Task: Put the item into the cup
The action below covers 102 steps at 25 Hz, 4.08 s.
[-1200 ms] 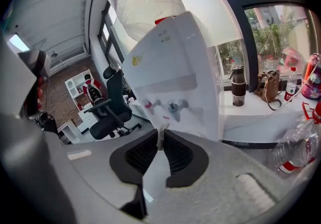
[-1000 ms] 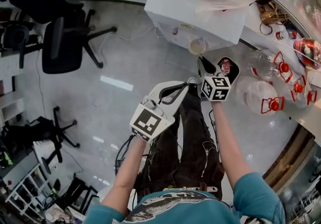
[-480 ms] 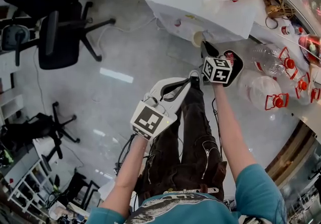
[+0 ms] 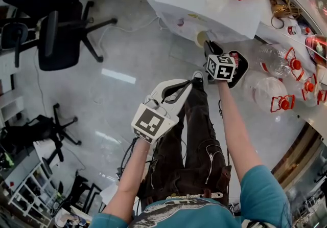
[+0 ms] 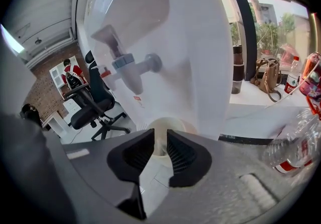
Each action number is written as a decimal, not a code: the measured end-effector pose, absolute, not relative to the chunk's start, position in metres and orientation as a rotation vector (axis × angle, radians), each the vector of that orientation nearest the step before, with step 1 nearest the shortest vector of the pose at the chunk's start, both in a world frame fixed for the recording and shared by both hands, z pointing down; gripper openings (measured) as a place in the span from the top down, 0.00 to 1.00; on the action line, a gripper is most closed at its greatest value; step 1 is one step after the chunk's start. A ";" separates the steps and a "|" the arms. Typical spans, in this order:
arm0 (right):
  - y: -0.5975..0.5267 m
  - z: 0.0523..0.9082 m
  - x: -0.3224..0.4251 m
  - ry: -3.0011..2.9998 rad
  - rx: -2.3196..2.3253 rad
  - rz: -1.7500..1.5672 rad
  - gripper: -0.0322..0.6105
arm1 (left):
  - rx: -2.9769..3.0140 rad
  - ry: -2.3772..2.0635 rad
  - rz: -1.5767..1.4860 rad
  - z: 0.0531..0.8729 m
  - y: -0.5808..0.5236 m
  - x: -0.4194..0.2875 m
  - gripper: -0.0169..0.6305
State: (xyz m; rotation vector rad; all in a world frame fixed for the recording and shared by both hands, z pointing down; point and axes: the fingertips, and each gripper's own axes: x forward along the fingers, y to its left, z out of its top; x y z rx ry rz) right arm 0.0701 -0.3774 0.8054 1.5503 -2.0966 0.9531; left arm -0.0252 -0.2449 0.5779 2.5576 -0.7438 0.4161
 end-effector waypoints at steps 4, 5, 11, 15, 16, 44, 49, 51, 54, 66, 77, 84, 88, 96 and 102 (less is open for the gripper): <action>-0.377 0.805 0.069 -2.105 1.538 0.968 0.78 | 2.557 -0.745 0.408 0.577 -0.247 -0.024 0.95; -0.377 0.804 0.068 -2.108 1.537 0.972 0.78 | 2.560 -0.742 0.407 0.576 -0.248 -0.024 0.95; -0.372 0.793 0.067 -2.139 1.531 0.978 0.77 | 2.550 -0.750 0.421 0.576 -0.247 -0.028 0.95; -0.365 0.778 0.067 -2.165 1.531 0.964 0.77 | 2.553 -0.758 0.425 0.570 -0.248 -0.030 0.95; -0.362 0.773 0.066 -2.176 1.529 0.961 0.77 | 2.556 -0.759 0.423 0.569 -0.248 -0.031 0.95; -0.250 0.531 0.011 -2.586 1.392 0.865 0.79 | 2.600 -0.771 0.433 0.505 -0.196 -0.078 0.95; -0.234 0.485 -0.007 -2.661 1.346 0.789 0.79 | 2.615 -0.824 0.404 0.481 -0.184 -0.097 0.95; -0.229 0.472 -0.013 -2.679 1.329 0.760 0.79 | 2.623 -0.840 0.385 0.470 -0.180 -0.104 0.95; -0.220 0.457 -0.020 -2.693 1.330 0.730 0.79 | 2.634 -0.858 0.361 0.457 -0.172 -0.113 0.95; -0.174 0.419 -0.061 -2.759 1.278 0.659 0.81 | 2.641 -0.920 0.247 0.425 -0.135 -0.146 0.95; -0.148 0.413 -0.067 -2.752 1.222 0.659 0.81 | 2.640 -0.927 0.224 0.422 -0.117 -0.136 0.95; -0.141 0.411 -0.062 -2.750 1.202 0.667 0.81 | 2.634 -0.914 0.255 0.423 -0.112 -0.126 0.95; -0.131 0.405 -0.045 -2.760 1.222 0.683 0.81 | 2.637 -0.922 0.265 0.420 -0.108 -0.115 0.95; -0.096 0.397 -0.005 -2.773 1.259 0.694 0.84 | 2.653 -0.918 0.246 0.404 -0.087 -0.077 0.95; -0.065 0.400 0.015 -2.779 1.253 0.714 0.90 | 2.678 -0.917 0.282 0.399 -0.060 -0.054 0.95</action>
